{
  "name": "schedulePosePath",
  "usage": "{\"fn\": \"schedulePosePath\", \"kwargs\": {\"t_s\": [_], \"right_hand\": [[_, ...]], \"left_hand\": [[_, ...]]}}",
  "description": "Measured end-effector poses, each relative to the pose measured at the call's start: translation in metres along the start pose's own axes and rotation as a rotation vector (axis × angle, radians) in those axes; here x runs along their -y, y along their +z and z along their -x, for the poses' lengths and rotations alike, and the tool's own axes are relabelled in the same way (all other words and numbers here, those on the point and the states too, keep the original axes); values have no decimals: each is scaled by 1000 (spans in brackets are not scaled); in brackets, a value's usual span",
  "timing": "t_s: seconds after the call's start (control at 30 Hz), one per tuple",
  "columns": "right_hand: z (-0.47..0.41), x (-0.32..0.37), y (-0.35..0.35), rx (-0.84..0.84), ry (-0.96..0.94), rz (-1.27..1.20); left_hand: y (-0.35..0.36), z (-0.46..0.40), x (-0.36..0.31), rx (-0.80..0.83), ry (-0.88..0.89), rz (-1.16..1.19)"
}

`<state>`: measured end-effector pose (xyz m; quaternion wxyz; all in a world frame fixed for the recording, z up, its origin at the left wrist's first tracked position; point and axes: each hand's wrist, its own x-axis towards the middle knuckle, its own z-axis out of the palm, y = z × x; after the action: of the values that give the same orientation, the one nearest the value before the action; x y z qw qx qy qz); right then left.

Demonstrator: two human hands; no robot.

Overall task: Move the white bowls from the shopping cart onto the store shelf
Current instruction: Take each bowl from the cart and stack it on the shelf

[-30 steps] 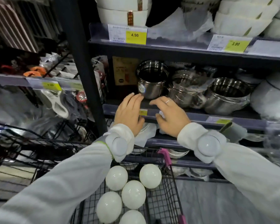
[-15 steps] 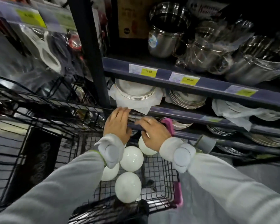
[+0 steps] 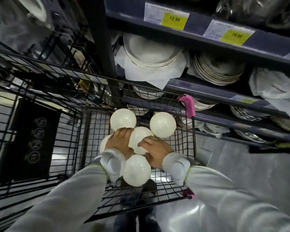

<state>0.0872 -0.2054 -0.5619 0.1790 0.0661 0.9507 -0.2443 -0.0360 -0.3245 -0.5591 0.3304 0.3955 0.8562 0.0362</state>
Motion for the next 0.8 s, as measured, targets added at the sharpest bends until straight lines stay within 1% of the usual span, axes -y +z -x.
{"fn": "schedulePosePath", "kwargs": {"t_s": [0.07, 0.2, 0.33, 0.6, 0.67, 0.8], "right_hand": [[-1, -4, 15, 47, 4, 10], [-7, -9, 36, 127, 5, 38], [-12, -15, 54, 217, 19, 37], [-21, -26, 85, 358, 11, 113], [-20, -28, 88, 367, -4, 132], [-22, -28, 90, 452, -24, 176]], "left_hand": [[15, -2, 7, 50, 2, -12], [35, -5, 14, 219, -10, -79], [52, -16, 18, 313, -9, -132], [75, -29, 23, 401, 16, -182], [78, -31, 23, 423, 8, -185], [85, -35, 23, 463, 43, -203]]}}
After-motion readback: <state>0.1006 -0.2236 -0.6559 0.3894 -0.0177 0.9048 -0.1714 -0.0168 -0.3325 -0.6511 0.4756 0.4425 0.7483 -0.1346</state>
